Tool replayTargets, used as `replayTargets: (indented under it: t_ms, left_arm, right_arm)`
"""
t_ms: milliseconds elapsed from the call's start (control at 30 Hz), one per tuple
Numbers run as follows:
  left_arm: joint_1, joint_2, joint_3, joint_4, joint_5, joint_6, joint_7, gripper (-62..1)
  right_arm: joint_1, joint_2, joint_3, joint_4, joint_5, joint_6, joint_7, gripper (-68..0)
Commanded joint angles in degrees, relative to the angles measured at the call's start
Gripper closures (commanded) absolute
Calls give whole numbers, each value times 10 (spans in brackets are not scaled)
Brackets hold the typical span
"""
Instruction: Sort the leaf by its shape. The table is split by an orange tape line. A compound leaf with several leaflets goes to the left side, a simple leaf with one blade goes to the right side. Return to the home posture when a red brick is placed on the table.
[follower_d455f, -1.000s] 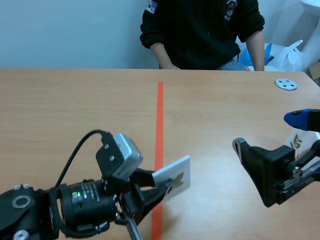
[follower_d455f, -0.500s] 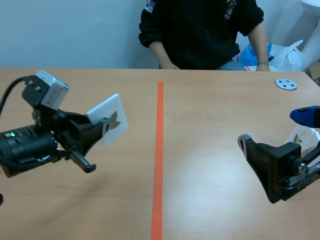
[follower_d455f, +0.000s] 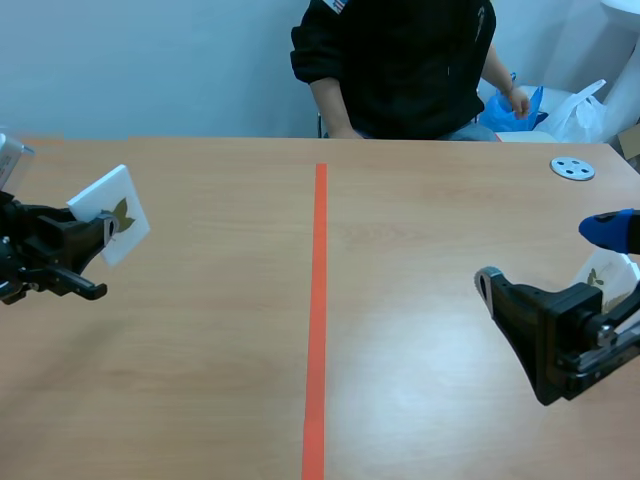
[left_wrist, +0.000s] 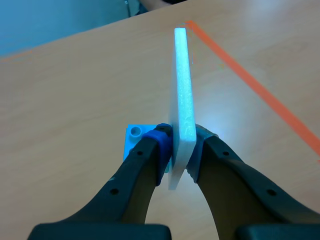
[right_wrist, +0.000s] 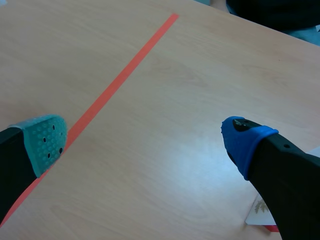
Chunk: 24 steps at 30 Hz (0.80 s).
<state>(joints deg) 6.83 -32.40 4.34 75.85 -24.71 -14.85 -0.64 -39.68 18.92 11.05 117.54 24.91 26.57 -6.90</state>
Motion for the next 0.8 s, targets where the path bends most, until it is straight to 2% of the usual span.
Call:
replayTargets:
  t_ms: [0, 167, 333, 467, 767]
  left_arm:
    - [-3, 0, -3, -18, -5, 6, -26, -41]
    - [-26, 0, -3, -97, -30, 7, -54, -41]
    - [-66, 8, -3, -191, -36, 21, -84, -40]
    - [-90, 18, -3, -255, -60, 22, -101, -41]
    - [-100, 47, -3, -321, -62, 21, -150, -41]
  right_arm:
    - [7, 9, 7, 9, 6, -3, 9, -642]
    - [7, 9, 7, 9, 6, -3, 9, -642]
    - [7, 9, 7, 9, 6, -2, 9, -642]
    - [7, 9, 7, 9, 6, -2, 9, -642]
    - [7, 9, 7, 9, 6, -2, 9, -642]
